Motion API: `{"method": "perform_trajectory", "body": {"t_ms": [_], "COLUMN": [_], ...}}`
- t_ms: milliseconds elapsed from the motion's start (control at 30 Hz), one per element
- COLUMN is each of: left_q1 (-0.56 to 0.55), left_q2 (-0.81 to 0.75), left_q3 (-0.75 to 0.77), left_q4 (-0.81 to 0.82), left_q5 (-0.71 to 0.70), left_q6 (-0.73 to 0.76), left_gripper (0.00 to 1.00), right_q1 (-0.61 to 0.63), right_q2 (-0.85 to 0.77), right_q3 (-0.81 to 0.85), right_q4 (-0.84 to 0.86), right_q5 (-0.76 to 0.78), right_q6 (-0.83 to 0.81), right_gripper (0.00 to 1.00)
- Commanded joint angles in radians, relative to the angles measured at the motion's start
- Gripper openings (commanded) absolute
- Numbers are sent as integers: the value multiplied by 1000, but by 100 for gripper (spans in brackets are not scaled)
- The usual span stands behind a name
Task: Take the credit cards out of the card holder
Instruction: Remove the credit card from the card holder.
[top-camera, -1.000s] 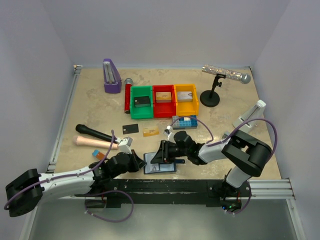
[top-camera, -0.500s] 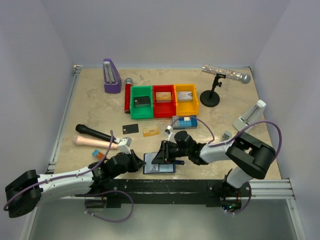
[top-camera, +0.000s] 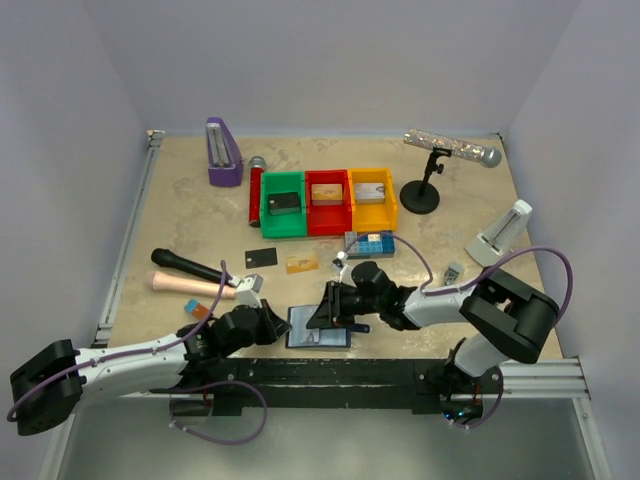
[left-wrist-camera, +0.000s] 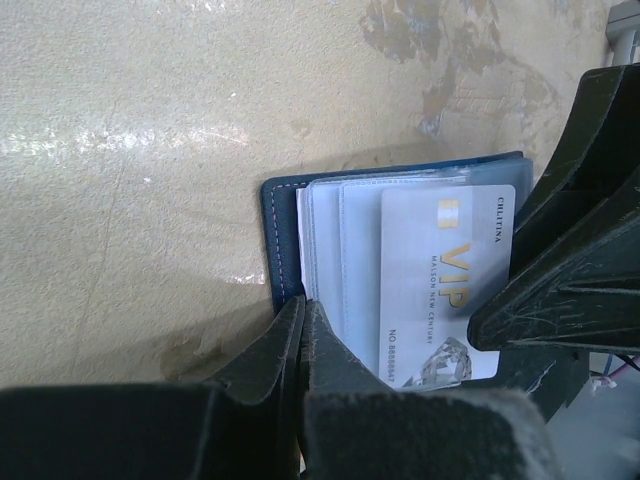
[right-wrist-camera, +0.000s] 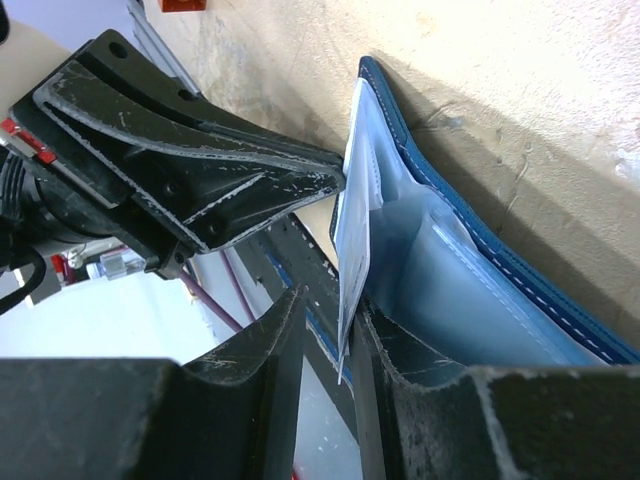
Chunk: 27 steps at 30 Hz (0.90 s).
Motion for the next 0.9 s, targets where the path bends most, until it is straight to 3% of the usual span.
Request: {"method": "perform_trajectory", "body": {"t_ms": [0, 867], "left_q1": [-5, -5], "left_q2": [4, 7], "left_q3": [-110, -112], "left_q4": [1, -1], "left_q5": [-25, -28], "left_q6": [-11, -8], "left_gripper": [0, 0], "right_q1": [-11, -40], "right_q2": [-44, -79], "right_q3": [-7, -45], "right_q4": [9, 6], "right_q5": [3, 3], "right_q6": [-23, -39], "right_gripper": [28, 18]}}
